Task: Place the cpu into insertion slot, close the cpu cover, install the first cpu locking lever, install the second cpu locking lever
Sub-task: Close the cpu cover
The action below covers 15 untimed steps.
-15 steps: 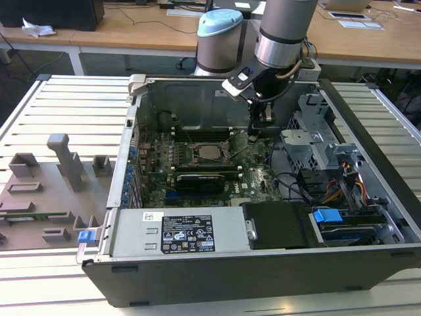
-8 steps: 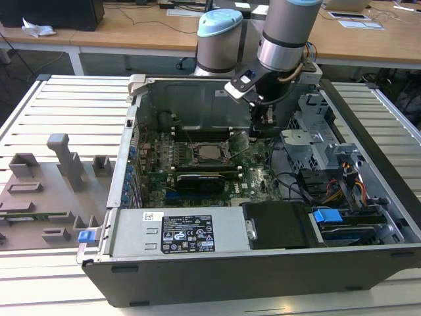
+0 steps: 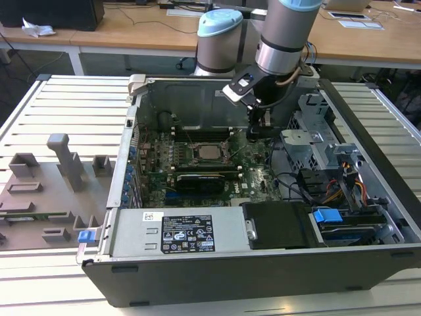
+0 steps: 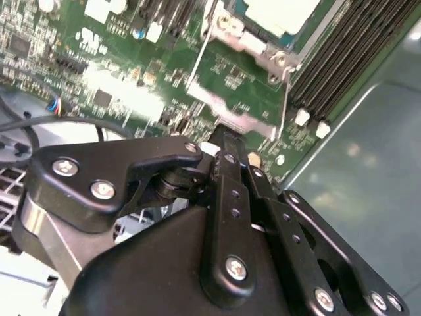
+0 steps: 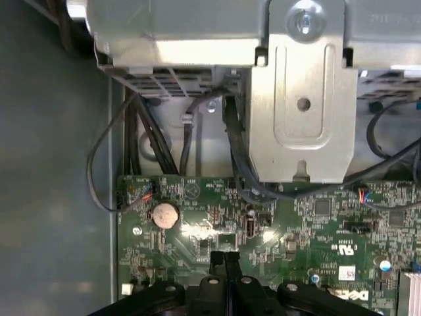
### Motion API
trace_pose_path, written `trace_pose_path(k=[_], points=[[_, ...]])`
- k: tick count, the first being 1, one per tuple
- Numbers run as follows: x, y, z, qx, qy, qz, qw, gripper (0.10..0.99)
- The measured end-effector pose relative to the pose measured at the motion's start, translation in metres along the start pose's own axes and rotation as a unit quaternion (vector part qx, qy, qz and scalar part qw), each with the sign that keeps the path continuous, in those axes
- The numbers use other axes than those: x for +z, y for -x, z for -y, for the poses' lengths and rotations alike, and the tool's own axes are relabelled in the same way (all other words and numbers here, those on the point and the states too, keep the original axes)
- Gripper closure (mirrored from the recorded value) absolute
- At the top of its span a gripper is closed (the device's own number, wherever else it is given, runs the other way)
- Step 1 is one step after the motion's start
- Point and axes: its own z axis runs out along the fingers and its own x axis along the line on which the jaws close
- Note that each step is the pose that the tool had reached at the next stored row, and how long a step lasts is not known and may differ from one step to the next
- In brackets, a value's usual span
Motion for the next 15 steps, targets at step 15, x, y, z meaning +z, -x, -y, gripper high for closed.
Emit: trace_pose_path(k=[15], points=[[0.002, -0.0004, 0.0356, 0.0, 0.0, 0.0, 1.0, 0.98]])
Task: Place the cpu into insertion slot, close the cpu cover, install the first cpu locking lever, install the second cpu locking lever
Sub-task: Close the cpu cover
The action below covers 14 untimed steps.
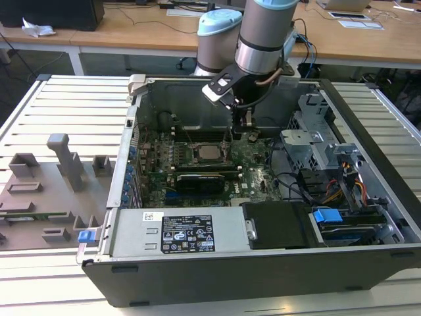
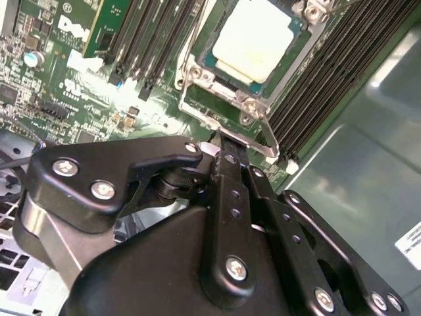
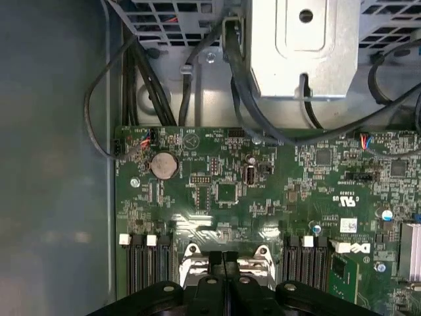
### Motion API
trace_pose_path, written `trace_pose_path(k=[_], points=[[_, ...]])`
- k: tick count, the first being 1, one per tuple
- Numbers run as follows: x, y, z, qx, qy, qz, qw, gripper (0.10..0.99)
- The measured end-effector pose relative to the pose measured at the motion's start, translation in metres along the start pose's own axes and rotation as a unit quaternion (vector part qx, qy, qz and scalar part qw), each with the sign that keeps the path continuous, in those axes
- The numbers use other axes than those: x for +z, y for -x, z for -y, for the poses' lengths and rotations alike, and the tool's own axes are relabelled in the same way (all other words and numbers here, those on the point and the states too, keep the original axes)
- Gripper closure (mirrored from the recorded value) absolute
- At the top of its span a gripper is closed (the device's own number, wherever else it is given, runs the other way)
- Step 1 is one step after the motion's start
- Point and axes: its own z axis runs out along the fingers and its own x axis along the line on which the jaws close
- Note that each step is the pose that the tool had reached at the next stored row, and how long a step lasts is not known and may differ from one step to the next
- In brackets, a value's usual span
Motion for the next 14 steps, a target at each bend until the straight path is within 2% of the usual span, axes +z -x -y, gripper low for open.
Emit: trace_pose_path(k=[6, 14], points=[[0.0009, -0.0002, 0.015, 0.0, 0.0, 0.0, 1.0, 0.98], [0.0021, -0.0004, 0.0313, 0.0, 0.0, 0.0, 1.0, 0.98]])
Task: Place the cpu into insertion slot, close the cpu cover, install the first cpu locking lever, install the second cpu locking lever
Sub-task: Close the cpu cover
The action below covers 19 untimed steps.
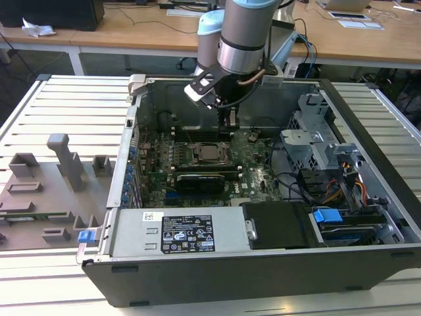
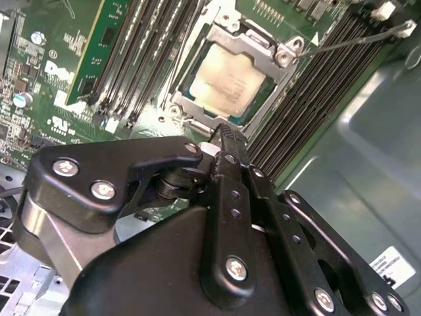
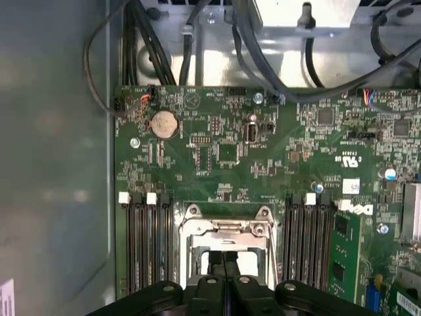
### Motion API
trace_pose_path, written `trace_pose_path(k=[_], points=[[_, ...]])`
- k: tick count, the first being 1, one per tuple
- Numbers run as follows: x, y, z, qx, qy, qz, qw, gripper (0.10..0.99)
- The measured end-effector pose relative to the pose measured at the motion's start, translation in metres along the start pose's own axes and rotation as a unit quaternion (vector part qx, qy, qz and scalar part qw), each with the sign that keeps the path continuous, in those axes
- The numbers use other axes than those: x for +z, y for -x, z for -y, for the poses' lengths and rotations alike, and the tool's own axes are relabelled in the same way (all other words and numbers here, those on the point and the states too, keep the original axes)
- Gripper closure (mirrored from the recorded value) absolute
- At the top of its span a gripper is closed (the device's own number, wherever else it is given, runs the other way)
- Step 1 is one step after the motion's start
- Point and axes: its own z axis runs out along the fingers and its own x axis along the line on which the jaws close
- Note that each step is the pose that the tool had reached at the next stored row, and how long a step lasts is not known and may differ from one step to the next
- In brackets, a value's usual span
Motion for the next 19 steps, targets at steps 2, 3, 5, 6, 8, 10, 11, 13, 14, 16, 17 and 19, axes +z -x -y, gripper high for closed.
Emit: trace_pose_path(k=[2, 3, 5, 6, 8, 10, 11, 13, 14, 16, 17, 19], points=[[0.0005, 0.0, 0.0038, 0.0, 0.0, 0.0, 1.0, 0.98], [0.0008, 0.0, 0.0062, 0.0, 0.0, 0.0, 1.0, 0.98], [0.0013, -0.0001, 0.0105, 0.0, 0.0, 0.0, 1.0, 0.98], [0.0016, -0.0001, 0.0124, 0.0, 0.0, 0.0, 1.0, 0.98], [0.0022, -0.0002, 0.0161, 0.0, 0.0, 0.0, 1.0, 0.98], [0.0029, -0.0002, 0.0193, 0.0, 0.0, 0.0, 1.0, 0.98], [0.0031, -0.0002, 0.0206, 0.0, 0.0, 0.0, 1.0, 0.98], [0.0035, -0.0002, 0.0226, 0.0, 0.0, 0.0, 1.0, 0.98], [0.0037, -0.0002, 0.0243, 0.0, 0.0, 0.0, 1.0, 0.98], [0.0041, -0.0003, 0.0272, 0.0, 0.0, 0.0, 1.0, 0.98], [0.0043, -0.0003, 0.0283, 0.0, 0.0, 0.0, 1.0, 0.98], [0.0048, -0.0004, 0.0321, 0.0, 0.0001, -0.0001, 1.0, 0.98]])
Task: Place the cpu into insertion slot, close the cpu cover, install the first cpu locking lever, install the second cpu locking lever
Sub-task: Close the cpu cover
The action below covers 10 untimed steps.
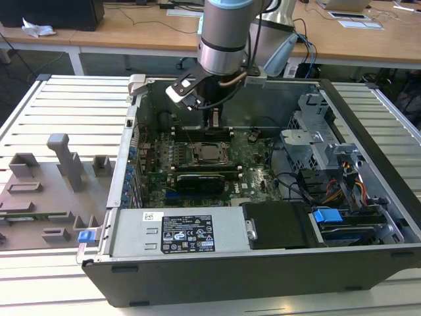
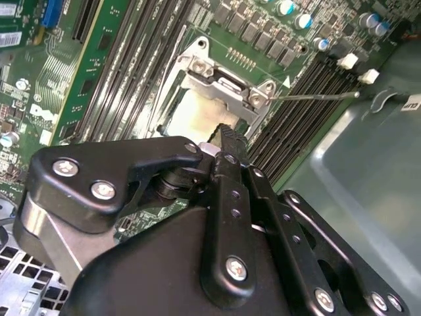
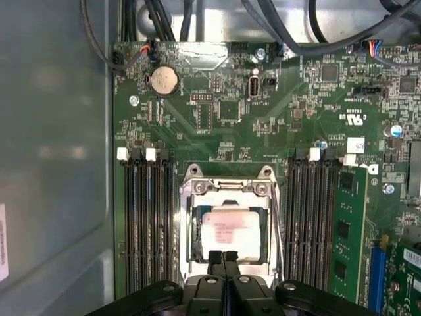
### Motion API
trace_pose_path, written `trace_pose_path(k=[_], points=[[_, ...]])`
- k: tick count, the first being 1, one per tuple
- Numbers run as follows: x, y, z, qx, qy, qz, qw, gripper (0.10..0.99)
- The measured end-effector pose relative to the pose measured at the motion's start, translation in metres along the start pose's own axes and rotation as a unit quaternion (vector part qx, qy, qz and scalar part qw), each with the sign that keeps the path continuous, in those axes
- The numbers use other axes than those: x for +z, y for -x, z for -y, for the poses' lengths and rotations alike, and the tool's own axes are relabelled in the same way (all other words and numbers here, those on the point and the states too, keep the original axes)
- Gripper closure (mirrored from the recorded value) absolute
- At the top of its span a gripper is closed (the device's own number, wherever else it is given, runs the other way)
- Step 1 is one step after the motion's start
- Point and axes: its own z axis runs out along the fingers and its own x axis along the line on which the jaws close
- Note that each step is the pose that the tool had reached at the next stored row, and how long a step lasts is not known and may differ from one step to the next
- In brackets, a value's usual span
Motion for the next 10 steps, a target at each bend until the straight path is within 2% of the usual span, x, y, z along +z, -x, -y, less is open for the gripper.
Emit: trace_pose_path(k=[10], points=[[0.0037, -0.0001, 0.0168, 0.0, -0.0001, 0.0001, 1.0, 0.98]])
